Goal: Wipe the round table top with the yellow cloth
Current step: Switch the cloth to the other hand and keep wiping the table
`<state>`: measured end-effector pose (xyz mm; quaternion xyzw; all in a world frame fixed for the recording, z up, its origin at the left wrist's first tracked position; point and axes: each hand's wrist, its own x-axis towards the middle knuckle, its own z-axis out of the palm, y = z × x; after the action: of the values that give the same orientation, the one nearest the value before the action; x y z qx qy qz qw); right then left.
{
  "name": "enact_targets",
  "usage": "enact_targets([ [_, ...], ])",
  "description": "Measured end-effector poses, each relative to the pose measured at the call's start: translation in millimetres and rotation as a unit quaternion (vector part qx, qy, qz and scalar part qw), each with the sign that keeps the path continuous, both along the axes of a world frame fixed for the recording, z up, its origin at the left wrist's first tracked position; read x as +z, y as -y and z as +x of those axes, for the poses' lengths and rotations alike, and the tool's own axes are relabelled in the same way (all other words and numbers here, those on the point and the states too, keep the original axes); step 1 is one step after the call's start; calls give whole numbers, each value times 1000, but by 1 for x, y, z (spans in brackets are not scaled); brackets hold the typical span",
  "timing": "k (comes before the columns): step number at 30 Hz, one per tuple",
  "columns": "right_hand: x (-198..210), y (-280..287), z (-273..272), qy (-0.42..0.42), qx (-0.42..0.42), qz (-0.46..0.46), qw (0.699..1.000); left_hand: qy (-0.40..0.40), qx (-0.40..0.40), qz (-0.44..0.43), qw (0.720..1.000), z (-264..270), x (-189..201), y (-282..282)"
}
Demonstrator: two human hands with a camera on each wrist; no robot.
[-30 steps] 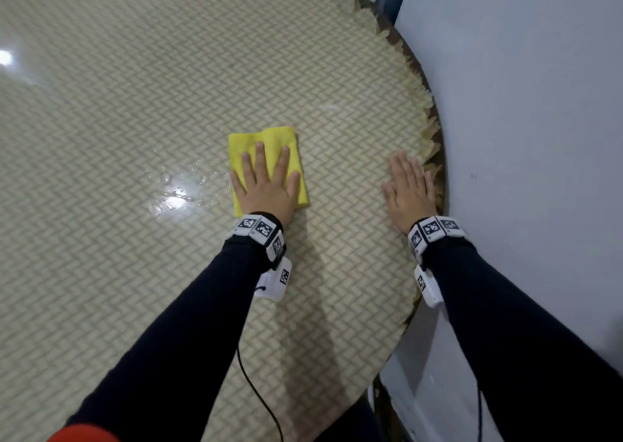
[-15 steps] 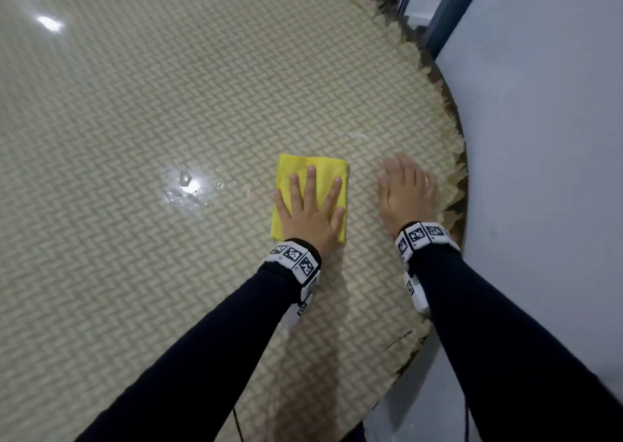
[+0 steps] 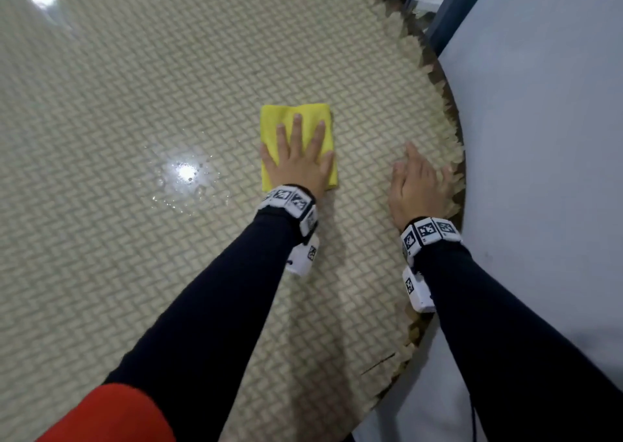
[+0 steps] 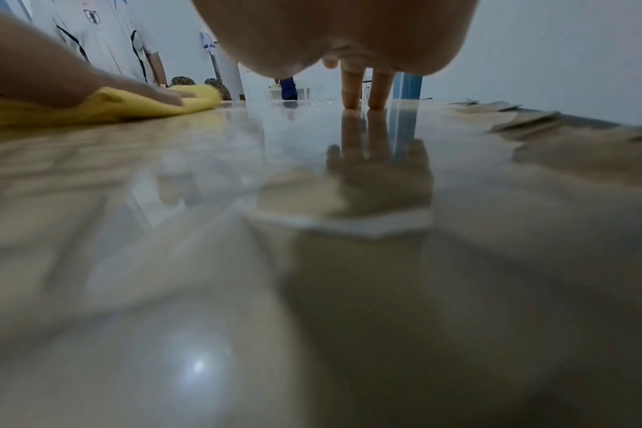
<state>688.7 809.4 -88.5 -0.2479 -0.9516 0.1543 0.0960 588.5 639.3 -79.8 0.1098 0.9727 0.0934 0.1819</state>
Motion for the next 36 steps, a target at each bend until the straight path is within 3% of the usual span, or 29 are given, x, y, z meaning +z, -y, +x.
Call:
enact_targets([
  [4, -1, -1, 0, -15, -1, -9, 1000, -15, 55, -11, 998, 38, 0, 22],
  [9, 0, -1, 4, -25, -16, -46, 999, 7, -33, -7, 999, 88, -1, -25],
  [15, -2, -4, 3, 12, -10, -100, 995, -4, -172, 7, 985, 27, 1, -69],
  [18, -8, -4, 4, 54, 18, -96, 994, 5, -121, 6, 993, -5, 3, -50],
  [22, -10, -3, 3, 96, 26, -65, 993, -20, -46, 1, 999, 12, 2, -4],
  [25, -9, -2, 3, 115, 34, -40, 992, -11, -56, -20, 998, 52, 1, 10],
  [28, -9, -2, 3, 125, 34, -36, 991, -4, -99, -17, 995, 64, 0, -11],
  [33, -11, -3, 4, 115, 34, -39, 992, -1, -136, 6, 991, 3, 3, -59],
  [36, -10, -4, 5, 115, 38, -39, 992, -3, -78, 13, 997, -29, 0, -36],
])
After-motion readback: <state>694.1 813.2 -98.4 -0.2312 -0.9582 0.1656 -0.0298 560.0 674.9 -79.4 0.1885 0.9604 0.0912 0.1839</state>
